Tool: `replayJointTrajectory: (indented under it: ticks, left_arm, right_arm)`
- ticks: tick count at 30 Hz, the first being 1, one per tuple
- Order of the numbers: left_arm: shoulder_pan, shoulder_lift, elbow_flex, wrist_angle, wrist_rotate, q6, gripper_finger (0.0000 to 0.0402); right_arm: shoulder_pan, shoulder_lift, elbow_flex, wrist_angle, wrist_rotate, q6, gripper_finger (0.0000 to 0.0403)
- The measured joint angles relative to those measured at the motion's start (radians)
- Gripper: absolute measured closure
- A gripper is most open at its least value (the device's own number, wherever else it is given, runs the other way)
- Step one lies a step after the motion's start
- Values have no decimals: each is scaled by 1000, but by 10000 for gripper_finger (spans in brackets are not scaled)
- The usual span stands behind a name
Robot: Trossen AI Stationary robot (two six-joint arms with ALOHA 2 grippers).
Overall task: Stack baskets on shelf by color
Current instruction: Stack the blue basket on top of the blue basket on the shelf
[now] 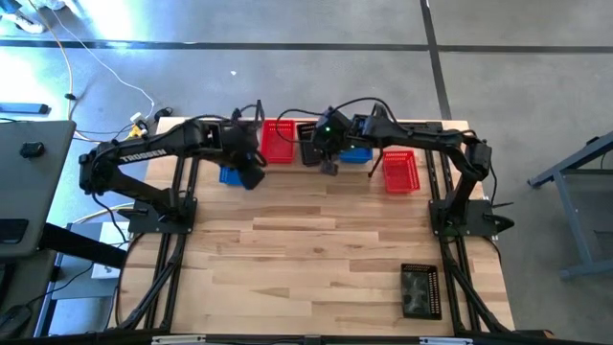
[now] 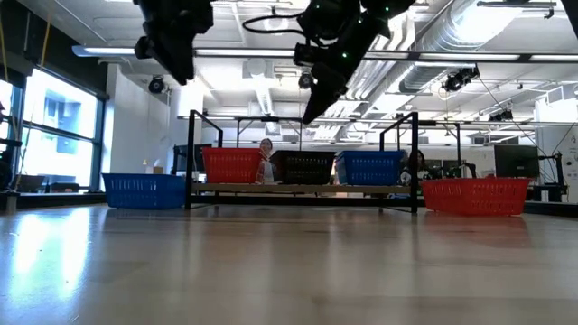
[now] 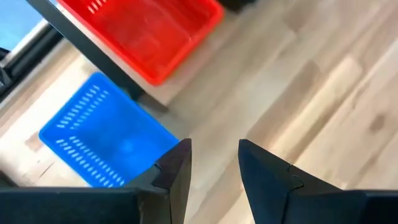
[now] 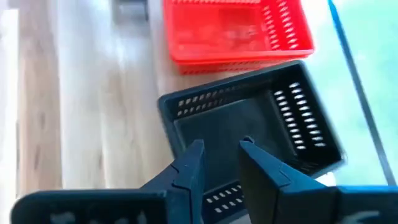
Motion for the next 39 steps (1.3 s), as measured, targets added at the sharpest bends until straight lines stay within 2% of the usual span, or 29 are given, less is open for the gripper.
replayJointTrajectory:
  ticks: [8, 13, 18, 27, 34, 39]
  left_arm:
    - [-106, -1, -22, -99, -17, 0, 277]
    - [-132, -47, -111, -111, -24, -80, 277]
    - [-133, -151, -223, -95, -24, -196, 277]
    - [-86, -315, -416, -2, -42, -416, 277]
    - [-10, -332, -508, 22, -138, -555, 277]
    - [55, -332, -537, 43, -188, -581, 277]
  right_arm:
    - [-1, 0, 27, -2, 11, 137, 320]
    - [10, 0, 29, -12, 13, 210, 320]
    - [36, 0, 30, -29, 14, 257, 320]
    - [81, 0, 30, -28, 63, 285, 320]
    - [98, 0, 30, -28, 73, 293, 320]
    - [100, 0, 30, -28, 78, 294, 320]
